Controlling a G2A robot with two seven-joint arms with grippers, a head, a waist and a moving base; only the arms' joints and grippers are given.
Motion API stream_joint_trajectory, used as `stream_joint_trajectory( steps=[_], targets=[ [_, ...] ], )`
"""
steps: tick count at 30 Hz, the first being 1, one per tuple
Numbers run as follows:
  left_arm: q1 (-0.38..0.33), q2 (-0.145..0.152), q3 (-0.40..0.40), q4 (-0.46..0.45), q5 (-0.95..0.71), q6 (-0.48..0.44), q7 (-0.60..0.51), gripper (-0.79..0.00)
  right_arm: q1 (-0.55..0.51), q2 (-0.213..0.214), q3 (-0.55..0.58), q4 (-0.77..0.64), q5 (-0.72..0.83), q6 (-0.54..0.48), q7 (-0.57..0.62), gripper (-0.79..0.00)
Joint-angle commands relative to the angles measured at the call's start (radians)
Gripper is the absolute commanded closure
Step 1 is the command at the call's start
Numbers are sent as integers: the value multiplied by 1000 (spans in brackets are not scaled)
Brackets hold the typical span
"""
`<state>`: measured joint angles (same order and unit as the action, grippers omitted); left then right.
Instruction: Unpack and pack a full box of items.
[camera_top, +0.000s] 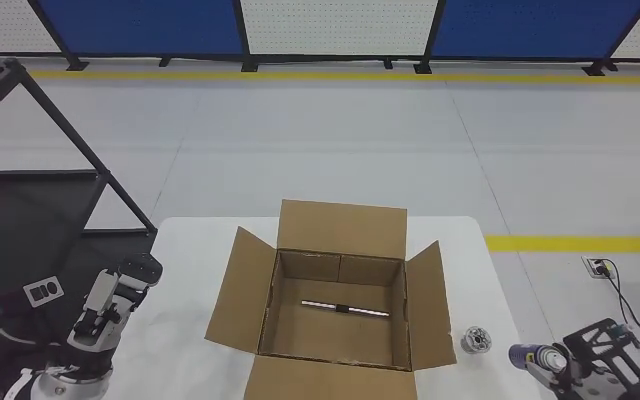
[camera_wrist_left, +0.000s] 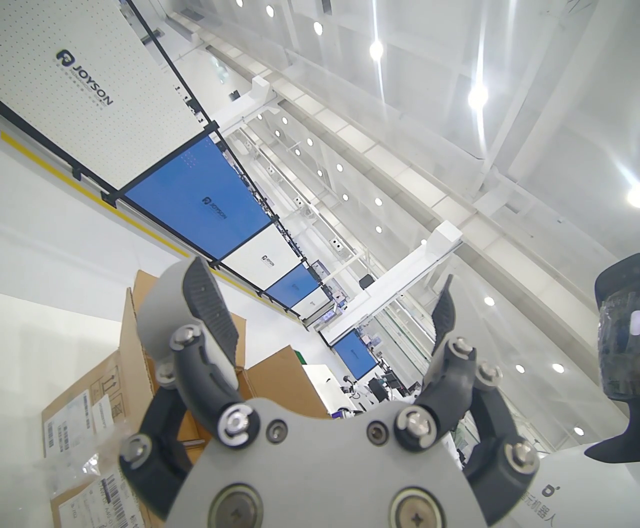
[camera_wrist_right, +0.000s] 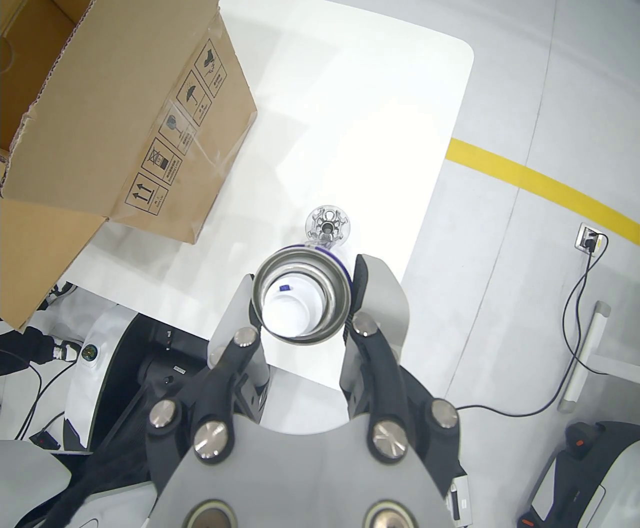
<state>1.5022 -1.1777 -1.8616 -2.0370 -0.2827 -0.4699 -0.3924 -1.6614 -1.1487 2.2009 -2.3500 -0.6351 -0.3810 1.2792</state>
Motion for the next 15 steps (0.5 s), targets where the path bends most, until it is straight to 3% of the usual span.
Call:
stream_joint_trajectory(
  steps=[1,8,15],
  targets=[
    [0,0,0,0,0,0,0,-785,0,0,0,0,0,0,0,0],
    [0,0,0,0,0,0,0,-785,3,13,-64,69,-64,-23,-2,0],
    [0,0,0,0,0,0,0,-785,117,39,-155,240,-97,-14,48,0]
  ],
)
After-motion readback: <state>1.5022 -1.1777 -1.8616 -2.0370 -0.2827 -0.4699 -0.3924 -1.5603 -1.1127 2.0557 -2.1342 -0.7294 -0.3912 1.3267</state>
